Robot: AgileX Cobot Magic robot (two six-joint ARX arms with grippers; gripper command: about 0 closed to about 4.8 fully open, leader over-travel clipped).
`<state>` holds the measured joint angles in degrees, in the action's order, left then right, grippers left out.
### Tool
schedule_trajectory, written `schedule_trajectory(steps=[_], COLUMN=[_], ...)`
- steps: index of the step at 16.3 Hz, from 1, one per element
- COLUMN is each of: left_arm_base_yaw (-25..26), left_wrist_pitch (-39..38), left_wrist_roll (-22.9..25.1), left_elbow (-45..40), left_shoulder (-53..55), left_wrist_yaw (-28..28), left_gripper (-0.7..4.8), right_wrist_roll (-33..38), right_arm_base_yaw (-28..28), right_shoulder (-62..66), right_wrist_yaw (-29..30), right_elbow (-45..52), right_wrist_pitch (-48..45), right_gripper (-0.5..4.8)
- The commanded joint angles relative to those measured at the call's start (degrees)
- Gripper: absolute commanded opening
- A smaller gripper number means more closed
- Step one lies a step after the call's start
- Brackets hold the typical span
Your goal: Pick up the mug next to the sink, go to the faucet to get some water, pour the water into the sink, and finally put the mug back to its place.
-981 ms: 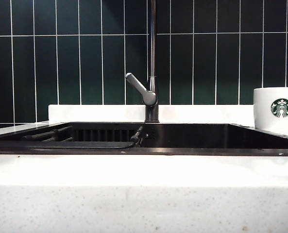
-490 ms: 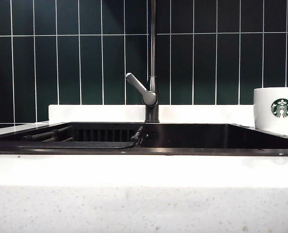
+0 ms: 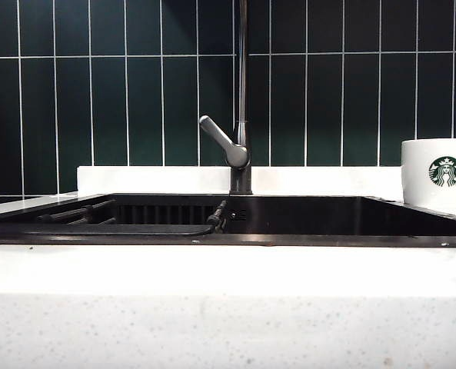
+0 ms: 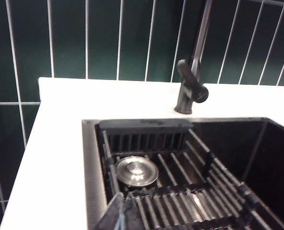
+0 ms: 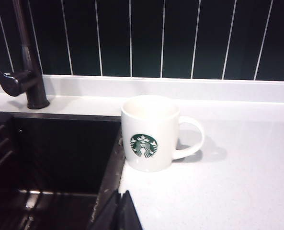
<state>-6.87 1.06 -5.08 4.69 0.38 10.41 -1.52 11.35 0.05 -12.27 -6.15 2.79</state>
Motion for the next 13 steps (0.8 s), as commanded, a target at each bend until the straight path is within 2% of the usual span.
schedule_trajectory(steps=[1,7,11,13], left_arm_base_yaw=[0.0,0.0,0.0,0.0], left_wrist_pitch=[0.2,-0.5,-0.6,-1.2], left_wrist_roll=[2.7,3.3,8.4,9.0], left_elbow=[-0.3,-4.3,-4.3,-4.3], left_shoulder=[0.0,0.0,0.0,0.0], left_wrist_yaw=[-0.7,-1.6,-2.0,-5.0], left_gripper=[-0.06,-0.06,-0.06,-0.06], right_wrist_roll=[-0.5,-0.4,-0.5,-0.5], right_arm_base_yaw=[0.0,0.0,0.0,0.0], right_shoulder=[-0.2,-0.2,-0.2,-0.2], right_wrist_yaw=[-0.2,0.8,0.8,0.4], right_elbow=[0.3,5.6,6.1,6.1], right_wrist_pitch=[-0.4,-1.3,0.2,0.0], right_gripper=[-0.06,-0.06,-0.06,-0.06])
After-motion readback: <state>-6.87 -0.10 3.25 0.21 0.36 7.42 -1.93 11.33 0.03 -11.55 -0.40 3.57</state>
